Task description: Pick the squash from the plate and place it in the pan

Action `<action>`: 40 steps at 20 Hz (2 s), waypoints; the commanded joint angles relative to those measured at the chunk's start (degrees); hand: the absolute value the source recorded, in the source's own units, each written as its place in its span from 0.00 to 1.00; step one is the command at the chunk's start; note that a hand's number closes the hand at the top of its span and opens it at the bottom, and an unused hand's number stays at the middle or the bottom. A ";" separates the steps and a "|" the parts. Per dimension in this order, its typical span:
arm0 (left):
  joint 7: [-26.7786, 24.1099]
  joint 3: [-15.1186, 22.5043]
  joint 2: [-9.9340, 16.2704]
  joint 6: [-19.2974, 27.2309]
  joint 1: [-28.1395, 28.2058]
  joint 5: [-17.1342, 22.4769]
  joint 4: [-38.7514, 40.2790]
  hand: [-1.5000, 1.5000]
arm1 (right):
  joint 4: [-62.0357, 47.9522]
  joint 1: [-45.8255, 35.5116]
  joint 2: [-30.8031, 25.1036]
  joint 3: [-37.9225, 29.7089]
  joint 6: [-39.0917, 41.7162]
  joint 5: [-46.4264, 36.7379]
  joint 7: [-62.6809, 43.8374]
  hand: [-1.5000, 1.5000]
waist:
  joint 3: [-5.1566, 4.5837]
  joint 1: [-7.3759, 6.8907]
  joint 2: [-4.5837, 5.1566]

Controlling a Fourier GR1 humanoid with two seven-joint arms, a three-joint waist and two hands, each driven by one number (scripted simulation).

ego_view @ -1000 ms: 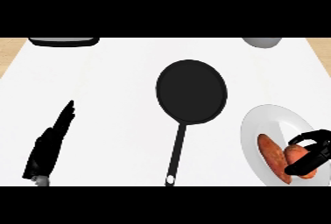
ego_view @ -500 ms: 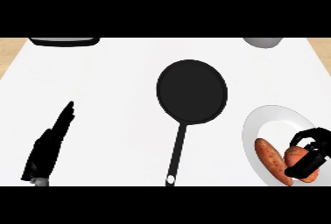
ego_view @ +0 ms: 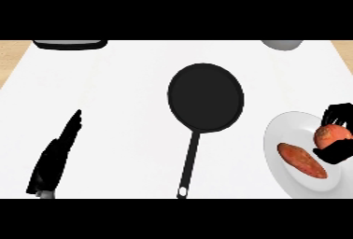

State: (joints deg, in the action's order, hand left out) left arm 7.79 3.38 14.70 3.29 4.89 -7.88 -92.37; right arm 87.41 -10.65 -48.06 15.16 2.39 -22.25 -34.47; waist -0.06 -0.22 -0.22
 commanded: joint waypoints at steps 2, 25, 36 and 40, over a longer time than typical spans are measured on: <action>-0.87 -0.30 0.27 -0.20 0.08 -0.16 0.38 0.50 | 4.83 -5.85 0.52 -1.96 -11.82 -9.01 6.85 1.00 | 0.12 -0.51 0.05; 2.29 0.70 -2.20 -1.26 -1.08 -1.95 -1.76 0.50 | -39.12 -44.45 34.96 -2.37 -12.29 -11.85 14.67 1.00 | 0.08 -2.37 0.80; -0.60 0.63 -2.98 -1.01 -3.03 -3.00 1.84 0.50 | -63.17 -49.24 44.60 -6.61 -10.20 -9.08 22.56 1.00 | 0.10 -3.13 1.58; 2.04 -0.76 -1.08 -3.13 -5.10 -1.35 -0.01 0.50 | -67.61 -50.68 47.41 -13.70 -10.34 -2.87 19.46 0.00 | 0.15 -3.84 1.85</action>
State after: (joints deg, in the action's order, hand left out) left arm 9.13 3.27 12.83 1.14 1.05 -9.78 -92.51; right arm 24.33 -59.58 -3.25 6.54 -9.00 -29.77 -13.93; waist 0.08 -3.86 1.49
